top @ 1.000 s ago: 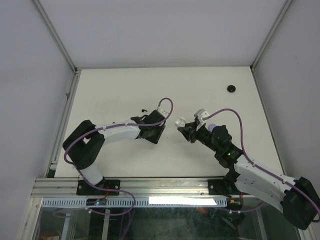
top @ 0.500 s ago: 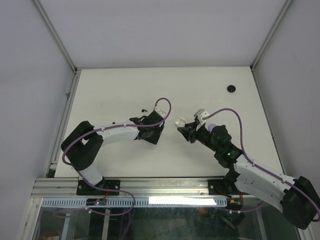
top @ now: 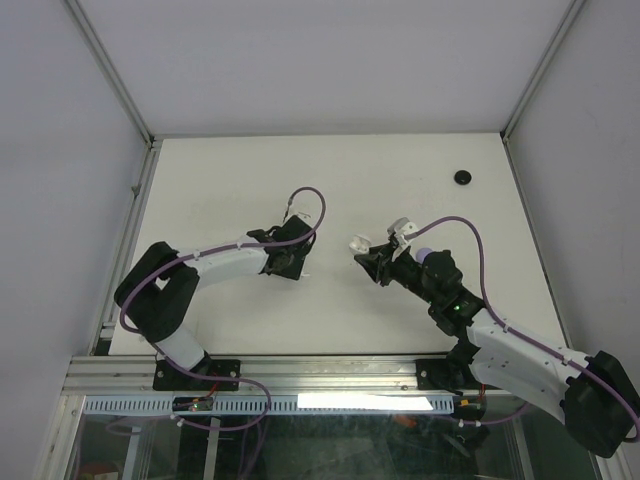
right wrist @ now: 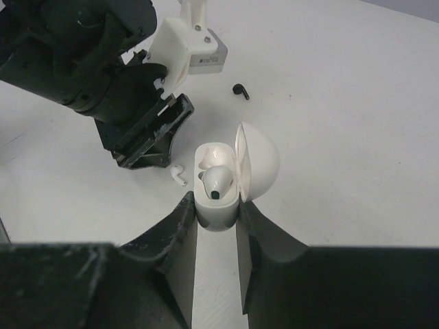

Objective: Insert the wireless bluetooth earbuds into the charging case
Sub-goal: Place the earbud at the center of the board, then pick up the earbud from the center of the board.

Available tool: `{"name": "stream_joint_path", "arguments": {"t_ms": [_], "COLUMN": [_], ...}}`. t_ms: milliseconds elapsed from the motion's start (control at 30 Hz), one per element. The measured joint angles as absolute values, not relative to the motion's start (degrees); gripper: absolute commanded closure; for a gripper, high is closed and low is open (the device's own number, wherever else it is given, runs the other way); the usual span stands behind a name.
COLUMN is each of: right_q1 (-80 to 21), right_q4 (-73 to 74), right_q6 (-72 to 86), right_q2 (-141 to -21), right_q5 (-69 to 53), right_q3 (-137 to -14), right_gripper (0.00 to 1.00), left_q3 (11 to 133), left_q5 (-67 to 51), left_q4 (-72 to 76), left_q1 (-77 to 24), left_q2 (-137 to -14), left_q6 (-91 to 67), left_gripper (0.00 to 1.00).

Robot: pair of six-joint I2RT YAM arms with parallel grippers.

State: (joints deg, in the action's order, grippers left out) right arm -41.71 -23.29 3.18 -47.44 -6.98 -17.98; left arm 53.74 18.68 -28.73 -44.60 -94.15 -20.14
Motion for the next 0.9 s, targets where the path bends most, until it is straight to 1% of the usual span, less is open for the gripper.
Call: {"name": "stream_joint_path", "arguments": {"t_ms": [200,433,633,767,900], "right_q1": [-41.7,-41.7,-41.7,-41.7,-41.7], "right_q4": [-23.3,-23.3,-23.3,-23.3,-23.3], "right_q6": [3.2,3.4,3.6,3.9,4.1], "right_q2": [-47.5,-47.5,-47.5,-47.5,-47.5], "right_q5": [-7.2,-7.3,-7.7,-7.9,-7.9], "right_q3": [-18.0,-18.0,-18.0,-18.0,-18.0], "right_gripper": [1.0,1.0,1.0,1.0,1.0], "left_q3": [53.7,53.5,53.5,53.5,53.5], "left_q5": [18.9,15.9,14.0,12.8,11.8], "left_q4": [-28.7,-28.4,-27.3,-26.9,-26.8], "left_q1": [-42.7,-42.8,-42.8,-42.8,-42.8], "left_q2": [-93.1,-87.1,-86.7,-89.0,-90.7], "left_q6": [-21.3,-25.9,-29.2,-30.2,-30.7], "left_gripper": [0.54,0.54,0.59,0.64,0.66]}}
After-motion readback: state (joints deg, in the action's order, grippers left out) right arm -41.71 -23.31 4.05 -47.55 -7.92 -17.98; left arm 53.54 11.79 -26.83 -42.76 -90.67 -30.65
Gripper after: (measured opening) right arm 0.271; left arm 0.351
